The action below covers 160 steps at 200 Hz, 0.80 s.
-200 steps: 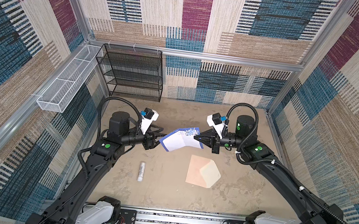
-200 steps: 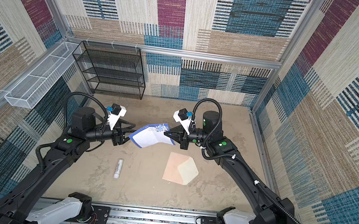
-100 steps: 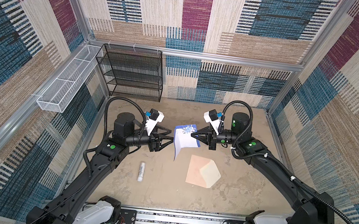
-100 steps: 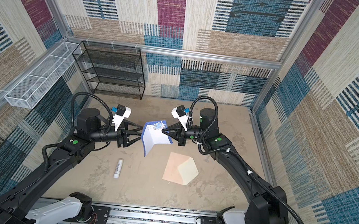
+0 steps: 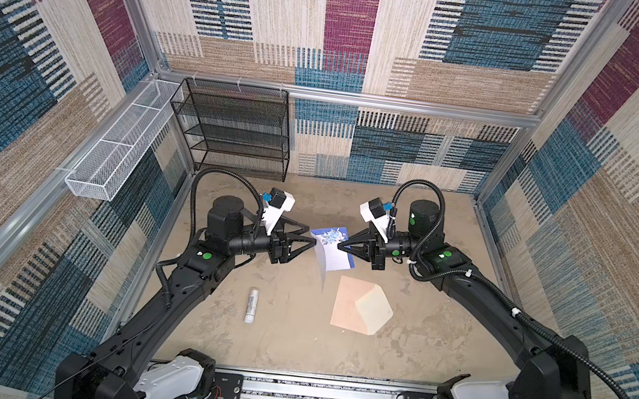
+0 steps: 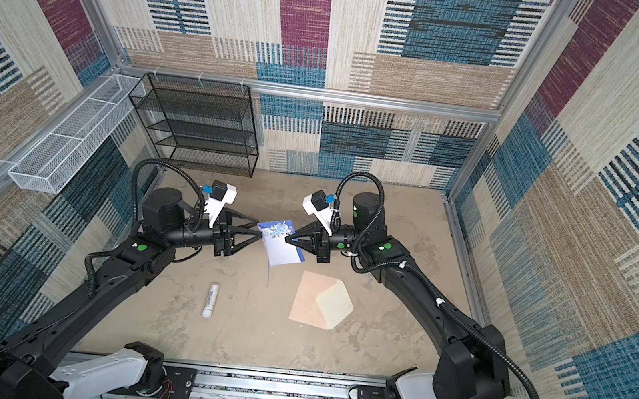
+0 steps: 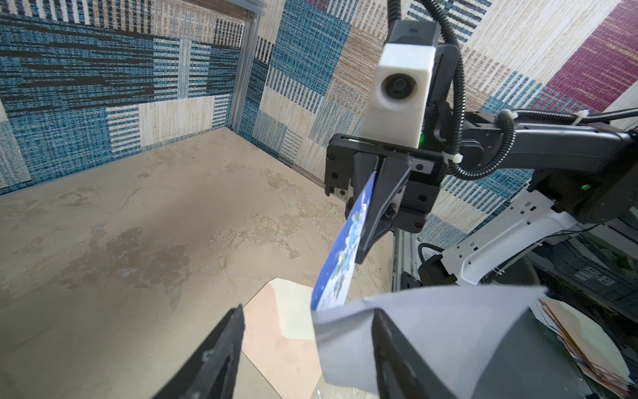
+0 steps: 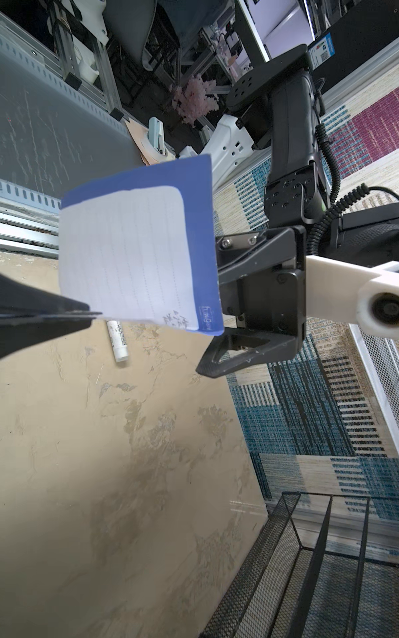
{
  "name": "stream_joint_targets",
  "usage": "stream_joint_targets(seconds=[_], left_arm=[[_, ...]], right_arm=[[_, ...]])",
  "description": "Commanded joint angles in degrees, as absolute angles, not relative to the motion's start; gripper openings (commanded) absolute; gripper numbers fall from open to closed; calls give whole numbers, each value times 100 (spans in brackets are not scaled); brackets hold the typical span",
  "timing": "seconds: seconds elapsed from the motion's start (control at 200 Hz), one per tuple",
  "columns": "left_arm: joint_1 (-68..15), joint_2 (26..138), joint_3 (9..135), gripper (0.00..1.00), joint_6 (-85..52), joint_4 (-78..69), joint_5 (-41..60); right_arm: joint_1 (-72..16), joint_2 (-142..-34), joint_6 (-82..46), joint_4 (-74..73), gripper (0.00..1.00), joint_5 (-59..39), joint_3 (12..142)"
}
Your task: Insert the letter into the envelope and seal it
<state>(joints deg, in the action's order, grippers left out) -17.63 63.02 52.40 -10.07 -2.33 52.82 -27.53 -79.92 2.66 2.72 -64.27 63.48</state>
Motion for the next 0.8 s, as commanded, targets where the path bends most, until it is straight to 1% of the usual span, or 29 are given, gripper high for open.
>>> stream_joint_targets(seconds=[0.0, 0.1, 0.361, 0.486, 0.631, 0.756, 0.796], left_arm=[[-1815, 6345, 5337, 60, -1187, -527, 5544], [-1855, 6390, 5353, 56, -1252, -569, 5655], [-1878, 6438, 5374, 39, -1264, -554, 5786], [-1876, 6476, 5370, 26, -1320, -605, 5861], [-1886, 6470, 5328, 15, -1345, -609, 5891], [-1884, 6451, 5304, 0, -1328, -608, 5925], [-1892, 6451, 5300, 0, -1314, -599, 5932]], right_arm=[[-2759, -8048, 178, 123, 0, -6538, 6427], [-2760, -8077, 163, 104, 0, -6560, 6427], [-2760, -8110, 166, 103, 0, -6581, 6442], [-2760, -8112, 184, 121, 0, -6582, 6416], [-2760, -8112, 206, 152, 0, -6573, 6406], [-2760, -8118, 232, 205, 0, -6578, 6399], [-2760, -8116, 271, 243, 2, -6552, 6407]])
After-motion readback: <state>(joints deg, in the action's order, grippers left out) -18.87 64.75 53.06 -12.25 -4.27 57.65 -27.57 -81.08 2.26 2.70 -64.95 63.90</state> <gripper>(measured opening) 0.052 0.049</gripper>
